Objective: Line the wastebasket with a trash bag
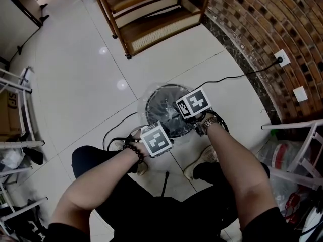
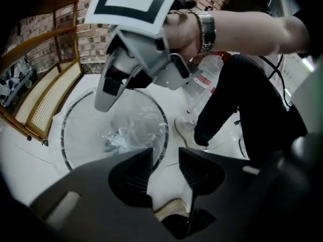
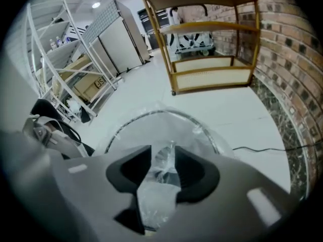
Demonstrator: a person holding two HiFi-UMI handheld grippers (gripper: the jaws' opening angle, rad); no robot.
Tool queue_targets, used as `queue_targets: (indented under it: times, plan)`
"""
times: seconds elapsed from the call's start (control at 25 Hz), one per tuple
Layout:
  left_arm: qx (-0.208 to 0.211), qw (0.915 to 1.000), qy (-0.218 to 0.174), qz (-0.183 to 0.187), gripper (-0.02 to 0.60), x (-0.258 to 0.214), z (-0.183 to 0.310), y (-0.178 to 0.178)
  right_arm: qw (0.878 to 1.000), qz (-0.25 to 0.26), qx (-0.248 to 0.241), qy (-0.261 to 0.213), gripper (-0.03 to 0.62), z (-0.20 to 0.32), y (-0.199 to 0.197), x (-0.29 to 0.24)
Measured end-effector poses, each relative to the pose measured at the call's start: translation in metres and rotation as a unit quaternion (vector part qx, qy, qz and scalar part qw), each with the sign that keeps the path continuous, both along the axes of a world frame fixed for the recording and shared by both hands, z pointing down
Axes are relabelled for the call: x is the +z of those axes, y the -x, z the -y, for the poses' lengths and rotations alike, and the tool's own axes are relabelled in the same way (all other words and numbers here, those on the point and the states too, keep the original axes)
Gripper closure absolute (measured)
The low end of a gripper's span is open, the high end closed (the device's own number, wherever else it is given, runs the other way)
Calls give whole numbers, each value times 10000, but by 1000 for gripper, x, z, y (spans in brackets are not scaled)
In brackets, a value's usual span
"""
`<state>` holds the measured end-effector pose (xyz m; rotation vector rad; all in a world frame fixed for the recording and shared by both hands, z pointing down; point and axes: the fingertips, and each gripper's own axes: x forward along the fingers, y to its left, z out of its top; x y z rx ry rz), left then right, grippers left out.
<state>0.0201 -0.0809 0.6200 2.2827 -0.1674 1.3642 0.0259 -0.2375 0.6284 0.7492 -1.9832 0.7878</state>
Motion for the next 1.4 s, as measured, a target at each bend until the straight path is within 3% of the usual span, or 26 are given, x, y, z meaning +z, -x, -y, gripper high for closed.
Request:
queue_targets:
  times: [0.24,0.4,0.64,0.8,1.08,1.28,1.4]
  plan:
    - [-143,9997,31,-203,413,-21,8,1,9993,-15,-165,346,514,6,29,20]
    - [-519,9982,-239,-157,414,-35,34,21,9976,-171,-221,632,547,6,39,42]
    - [-890,9948,-484,-13,414,-37,66,48,9828,-549,-467,1699,560,-49,17,64]
    - [-934,9938,-596,-34,414,-39,75,45,9797,-549,-400,1884,562,-67,3,49]
    - [-965,9927,-717,106,414,-34,77,45,9868,-284,-286,1567,546,-81,-3,26]
    - [-1296,9867,-966,151,421,-33,89,54,9984,126,138,532,539,-57,-10,-2]
    - [-1324,9856,-1050,-96,450,-30,92,45,9998,90,153,-13,559,-44,-13,-15]
